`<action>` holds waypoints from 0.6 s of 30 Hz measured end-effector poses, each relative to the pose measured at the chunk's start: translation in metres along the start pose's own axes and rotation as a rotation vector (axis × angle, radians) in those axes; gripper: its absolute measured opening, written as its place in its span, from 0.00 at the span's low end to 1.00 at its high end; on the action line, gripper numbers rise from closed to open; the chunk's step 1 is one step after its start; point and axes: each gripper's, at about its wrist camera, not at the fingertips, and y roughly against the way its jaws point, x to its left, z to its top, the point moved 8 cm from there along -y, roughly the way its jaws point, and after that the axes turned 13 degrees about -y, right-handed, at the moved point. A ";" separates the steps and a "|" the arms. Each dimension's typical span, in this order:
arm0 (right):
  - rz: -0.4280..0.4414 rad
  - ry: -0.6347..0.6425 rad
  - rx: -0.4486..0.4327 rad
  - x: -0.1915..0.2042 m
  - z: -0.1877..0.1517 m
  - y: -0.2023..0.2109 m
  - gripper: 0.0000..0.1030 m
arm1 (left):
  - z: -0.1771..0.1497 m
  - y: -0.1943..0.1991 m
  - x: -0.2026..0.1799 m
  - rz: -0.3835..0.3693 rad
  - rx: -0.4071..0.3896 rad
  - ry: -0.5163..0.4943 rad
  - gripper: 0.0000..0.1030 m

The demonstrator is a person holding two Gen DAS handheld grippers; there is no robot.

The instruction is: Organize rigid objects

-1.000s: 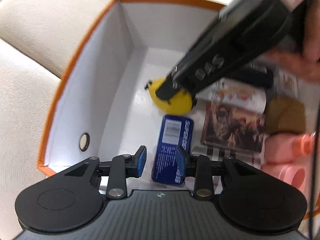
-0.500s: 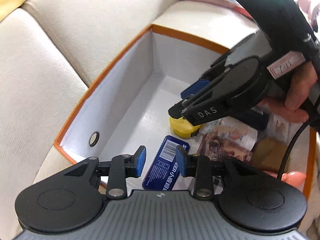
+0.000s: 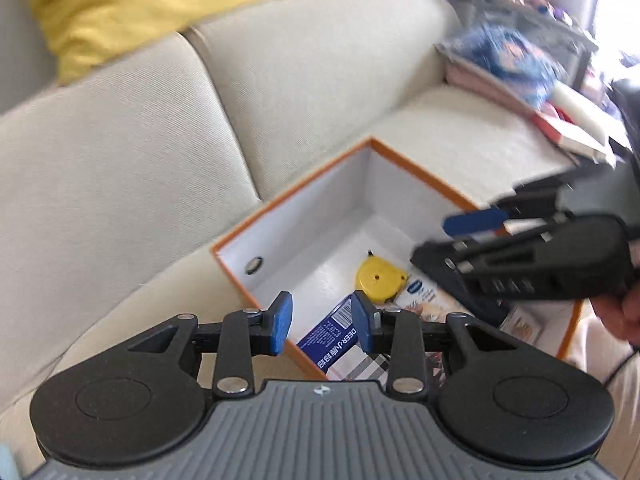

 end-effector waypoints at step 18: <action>0.108 0.052 -0.368 0.066 -0.092 0.189 0.82 | -0.089 0.205 -0.026 0.457 -0.432 0.290 0.93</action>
